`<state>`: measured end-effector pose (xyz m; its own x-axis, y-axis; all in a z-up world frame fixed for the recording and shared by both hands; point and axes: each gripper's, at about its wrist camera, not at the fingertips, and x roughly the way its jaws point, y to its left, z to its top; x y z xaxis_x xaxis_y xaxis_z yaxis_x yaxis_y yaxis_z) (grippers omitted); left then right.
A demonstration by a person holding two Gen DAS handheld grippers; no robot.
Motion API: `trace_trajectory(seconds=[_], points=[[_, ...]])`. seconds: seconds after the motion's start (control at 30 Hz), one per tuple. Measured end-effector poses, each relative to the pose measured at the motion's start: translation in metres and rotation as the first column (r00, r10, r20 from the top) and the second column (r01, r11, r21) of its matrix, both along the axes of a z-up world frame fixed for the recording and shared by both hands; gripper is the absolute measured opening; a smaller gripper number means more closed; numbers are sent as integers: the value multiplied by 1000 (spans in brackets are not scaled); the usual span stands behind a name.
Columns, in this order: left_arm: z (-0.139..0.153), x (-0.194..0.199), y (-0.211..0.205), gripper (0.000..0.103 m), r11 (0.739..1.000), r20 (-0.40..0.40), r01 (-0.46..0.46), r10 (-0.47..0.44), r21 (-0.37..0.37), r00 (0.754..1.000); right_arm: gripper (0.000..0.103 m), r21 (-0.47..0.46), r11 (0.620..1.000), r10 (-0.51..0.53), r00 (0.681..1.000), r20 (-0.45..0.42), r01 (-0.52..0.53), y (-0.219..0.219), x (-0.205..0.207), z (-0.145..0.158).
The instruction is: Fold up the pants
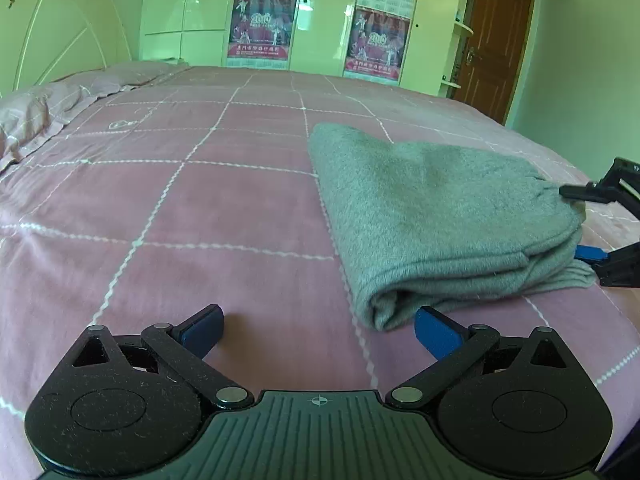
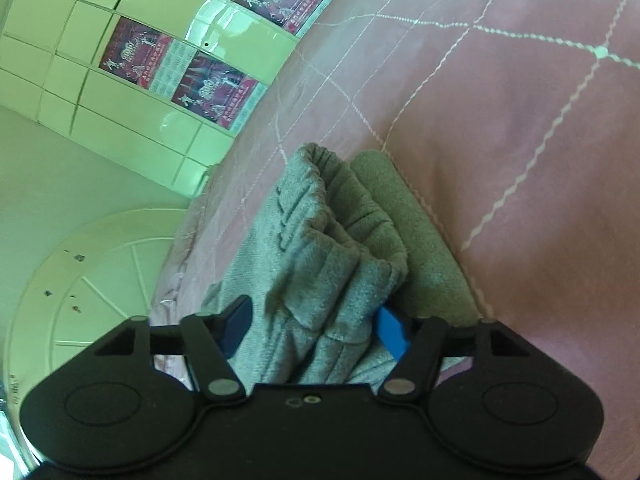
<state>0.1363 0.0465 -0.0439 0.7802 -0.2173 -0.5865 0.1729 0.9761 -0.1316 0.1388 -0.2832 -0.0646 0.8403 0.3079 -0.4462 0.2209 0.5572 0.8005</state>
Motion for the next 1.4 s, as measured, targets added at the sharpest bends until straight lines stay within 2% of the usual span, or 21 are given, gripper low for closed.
trace_trajectory(seconds=[0.13,0.2,0.27,0.3,0.37,0.43,0.5,0.53,0.57,0.6,0.63,0.67,0.73,0.97,1.0,1.03,1.07,1.1,1.2,1.33,1.4], points=[[-3,12,-9,102,992,-4,-74,75,98,997,51,-27,1000,-4,1000,-13,4,2,-2,-4],[-6,12,-4,102,991,1,-107,107,82,994,52,-48,999,1,999,-38,-2,4,2,-2],[-7,5,-2,102,988,18,-141,140,64,990,35,-107,994,17,998,-66,-24,10,5,10],[-6,1,0,102,987,29,-156,155,44,988,32,-128,991,27,999,-26,-31,12,2,22],[-8,-5,2,102,985,43,-168,166,30,985,31,-151,988,59,987,151,-36,16,-14,56],[-9,-7,0,102,985,53,-171,170,26,984,31,-199,980,69,971,229,-22,19,-30,77],[-10,-6,-1,102,985,52,-170,169,16,984,31,-179,983,5,977,214,34,7,-40,66],[-11,-6,-3,102,986,50,-166,165,18,985,31,-161,985,-43,989,142,66,-6,-36,41],[-12,-5,-6,102,986,46,-162,161,33,986,31,-104,992,-67,998,7,68,-18,-24,10],[-14,-3,-7,102,985,42,-165,163,49,986,31,-28,999,-44,995,-87,42,-26,-17,-14],[-15,-3,-6,102,986,40,-163,162,40,986,32,-11,999,-39,999,-36,38,-30,-21,-20],[-14,-3,-5,102,986,38,-164,163,31,986,32,-56,998,-12,1000,-2,12,-27,-23,-12],[-14,-4,-1,102,985,39,-171,170,7,985,32,-115,993,17,1000,4,-16,-21,-22,0],[-20,-10,10,102,968,63,-229,236,-101,970,33,-85,995,75,982,172,-62,-14,-20,35],[-22,-9,13,102,962,51,-240,248,-131,967,33,-94,994,69,987,146,-56,-16,-15,25],[-24,-8,16,102,956,40,-249,258,-158,965,31,-53,998,38,999,7,-38,-24,-1,1],[-25,-7,16,102,955,36,-250,258,-157,965,31,51,998,30,997,-77,-26,-34,5,-25],[-25,-5,15,102,960,35,-242,249,-144,968,29,124,992,17,999,-39,-12,-43,-1,-34],[-26,-4,14,102,967,39,-226,232,-121,972,36,75,996,52,999,-15,-50,-44,-6,-22],[-19,-8,15,102,983,33,-176,178,-54,983,61,-18,999,40,998,46,-39,-52,-31,0],[-14,-17,24,103,987,36,-152,153,-45,988,62,-44,999,30,997,71,-27,-60,-44,5]])
